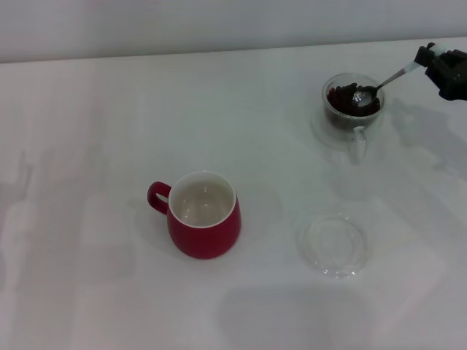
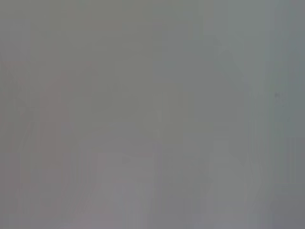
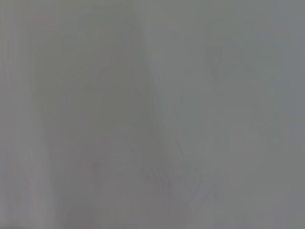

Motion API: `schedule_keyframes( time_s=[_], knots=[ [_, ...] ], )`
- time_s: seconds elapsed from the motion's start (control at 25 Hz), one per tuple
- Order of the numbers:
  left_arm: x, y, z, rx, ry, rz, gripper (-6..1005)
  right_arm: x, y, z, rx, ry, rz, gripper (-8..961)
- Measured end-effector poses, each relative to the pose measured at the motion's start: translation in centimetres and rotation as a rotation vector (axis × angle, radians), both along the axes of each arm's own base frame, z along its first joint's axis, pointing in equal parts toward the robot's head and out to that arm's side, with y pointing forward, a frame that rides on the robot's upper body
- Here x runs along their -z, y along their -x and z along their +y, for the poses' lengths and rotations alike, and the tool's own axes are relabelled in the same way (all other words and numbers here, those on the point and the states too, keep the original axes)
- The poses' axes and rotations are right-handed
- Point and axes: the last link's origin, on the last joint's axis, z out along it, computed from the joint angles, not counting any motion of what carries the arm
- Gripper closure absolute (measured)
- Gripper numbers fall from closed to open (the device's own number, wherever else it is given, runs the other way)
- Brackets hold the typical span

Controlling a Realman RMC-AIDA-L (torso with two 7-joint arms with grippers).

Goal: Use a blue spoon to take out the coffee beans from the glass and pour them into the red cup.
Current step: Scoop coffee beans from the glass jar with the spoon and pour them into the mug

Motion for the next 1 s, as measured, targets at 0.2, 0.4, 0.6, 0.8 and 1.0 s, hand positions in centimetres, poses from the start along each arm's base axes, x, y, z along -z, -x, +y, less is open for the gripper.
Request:
schedule_keyframes(
  time_s=[0.2, 0.4, 0.6, 0.8, 1.0],
  knots=[
    [-0.05, 0.02, 0.01, -0.001, -0.002, -0.001, 199, 0.47, 0.12, 0.01, -0.005, 0.022, -0.012, 785],
    [-0.14, 0.03, 0.01, 0.001, -0.005, 0.001, 199, 0.72, 0.04, -0.04, 0.005, 0.033, -0.005, 784],
    [-0.24, 0.04, 0.01, 0.003, -0.009, 0.004, 200, 0.97, -0.32, -0.24, 0.045, 0.062, 0.034, 782],
    [-0.25, 0.01, -0.01, 0.006, -0.008, 0.006, 200, 0.95, -0.52, -0.31, 0.089, 0.079, 0.097, 780],
    [-0.19, -0.03, -0.02, 0.008, -0.006, 0.005, 200, 0.79, -0.67, -0.22, 0.136, 0.089, 0.166, 779]
  ],
)
